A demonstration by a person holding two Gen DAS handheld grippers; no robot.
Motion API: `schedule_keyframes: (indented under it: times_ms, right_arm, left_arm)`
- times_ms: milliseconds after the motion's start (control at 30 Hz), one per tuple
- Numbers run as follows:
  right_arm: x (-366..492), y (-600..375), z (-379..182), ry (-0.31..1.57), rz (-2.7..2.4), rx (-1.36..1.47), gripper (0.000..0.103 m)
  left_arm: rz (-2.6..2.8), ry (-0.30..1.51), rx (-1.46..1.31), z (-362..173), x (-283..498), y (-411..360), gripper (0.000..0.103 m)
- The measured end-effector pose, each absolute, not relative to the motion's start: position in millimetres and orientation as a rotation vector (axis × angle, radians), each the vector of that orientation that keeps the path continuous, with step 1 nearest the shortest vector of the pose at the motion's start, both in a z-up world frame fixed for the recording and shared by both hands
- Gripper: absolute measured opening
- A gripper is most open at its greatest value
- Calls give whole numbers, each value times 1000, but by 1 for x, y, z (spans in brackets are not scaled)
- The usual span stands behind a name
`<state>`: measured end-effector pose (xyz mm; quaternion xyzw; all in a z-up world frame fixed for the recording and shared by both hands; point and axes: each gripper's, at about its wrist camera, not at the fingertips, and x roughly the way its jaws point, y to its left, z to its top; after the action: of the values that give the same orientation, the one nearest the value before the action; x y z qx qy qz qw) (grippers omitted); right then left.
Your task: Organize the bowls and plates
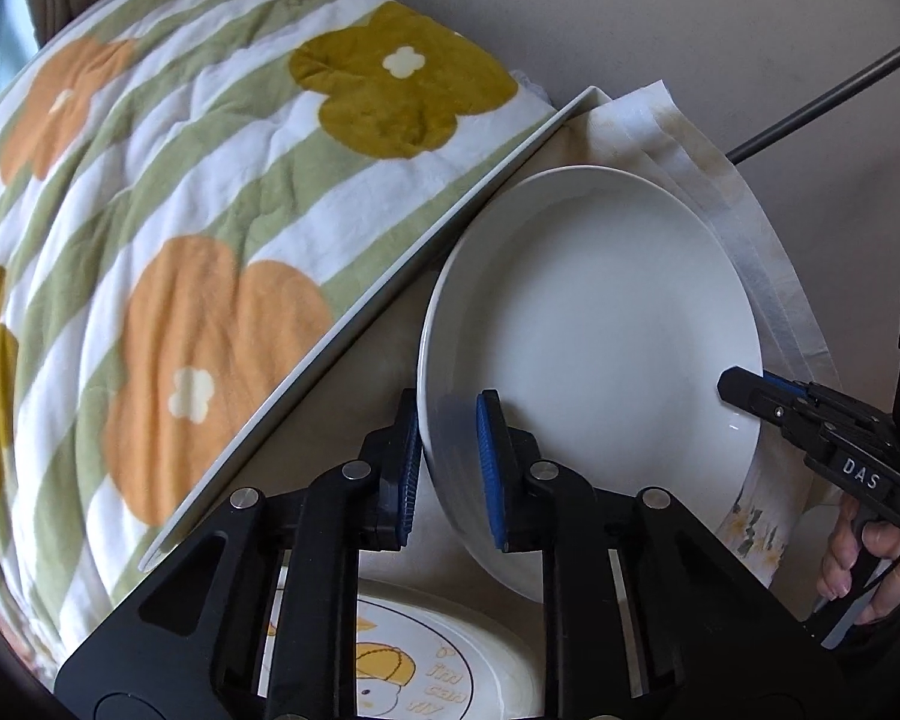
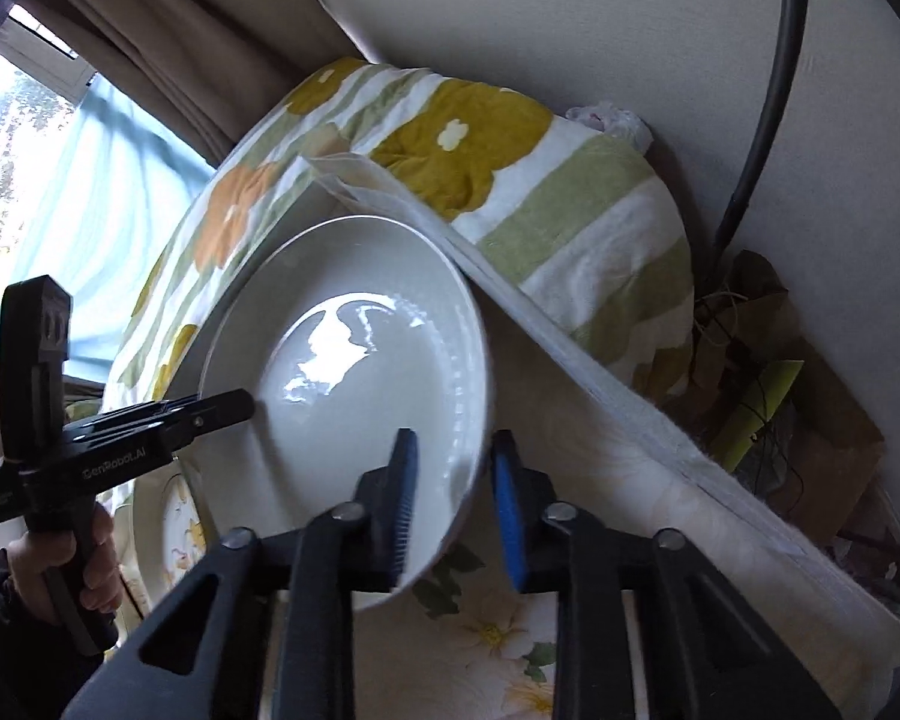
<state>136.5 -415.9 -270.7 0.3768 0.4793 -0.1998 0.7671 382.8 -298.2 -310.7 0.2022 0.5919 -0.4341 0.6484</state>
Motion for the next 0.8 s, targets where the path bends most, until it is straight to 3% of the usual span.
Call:
schedule_keyframes:
  times_ms: [800]
  right_arm:
    - [125,-419,-245,1010,-321,737,11]
  left_arm:
    - [-891,1232,436,-264,345,-277,16]
